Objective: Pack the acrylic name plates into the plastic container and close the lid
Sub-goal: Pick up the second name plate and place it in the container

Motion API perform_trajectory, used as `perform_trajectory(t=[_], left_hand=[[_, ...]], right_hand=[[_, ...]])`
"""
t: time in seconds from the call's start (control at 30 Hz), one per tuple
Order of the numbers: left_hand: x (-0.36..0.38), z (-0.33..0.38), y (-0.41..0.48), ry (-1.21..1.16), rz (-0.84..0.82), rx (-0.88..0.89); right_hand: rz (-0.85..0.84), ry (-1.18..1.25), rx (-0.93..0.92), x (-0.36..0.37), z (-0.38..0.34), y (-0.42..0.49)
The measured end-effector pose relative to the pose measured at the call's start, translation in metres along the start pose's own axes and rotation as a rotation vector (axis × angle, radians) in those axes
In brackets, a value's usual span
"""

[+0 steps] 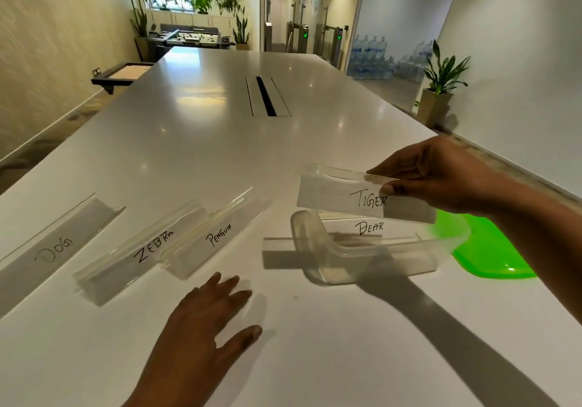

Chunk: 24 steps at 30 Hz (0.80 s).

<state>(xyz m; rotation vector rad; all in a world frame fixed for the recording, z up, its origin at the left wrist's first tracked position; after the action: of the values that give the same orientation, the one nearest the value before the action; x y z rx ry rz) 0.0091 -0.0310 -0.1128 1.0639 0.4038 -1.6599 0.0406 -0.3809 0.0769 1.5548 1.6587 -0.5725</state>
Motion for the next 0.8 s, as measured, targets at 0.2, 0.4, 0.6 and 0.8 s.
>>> perform_trajectory(t=[0.2, 0.4, 0.6, 0.8], left_hand=[[0.003, 0.004, -0.003, 0.102, -0.052, -0.022], [0.002, 0.004, -0.004, 0.109, -0.061, -0.044], [0.001, 0.004, -0.003, 0.111, -0.081, -0.058], [0.0, 0.007, -0.003, 0.11, -0.075, -0.064]], right_hand=[[-0.021, -0.089, 0.095, -0.001, 0.031, 0.011], [-0.07, -0.088, 0.127, -0.005, 0.052, 0.013], [-0.165, -0.123, 0.151, 0.006, 0.062, 0.016], [-0.243, -0.092, 0.176, 0.019, 0.071, 0.016]])
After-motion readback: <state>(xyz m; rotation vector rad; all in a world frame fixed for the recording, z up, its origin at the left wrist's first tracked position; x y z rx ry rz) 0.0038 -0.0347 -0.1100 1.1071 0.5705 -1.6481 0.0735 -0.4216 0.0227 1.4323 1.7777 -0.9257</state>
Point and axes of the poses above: each hand's wrist, its own y-axis towards the middle knuckle, its own x-axis out of the palm, z = x × y, the point moved 1 cm from there along y, towards the middle knuckle, and after that the axes turned 1 degree about -x, right-handed, at the moved point
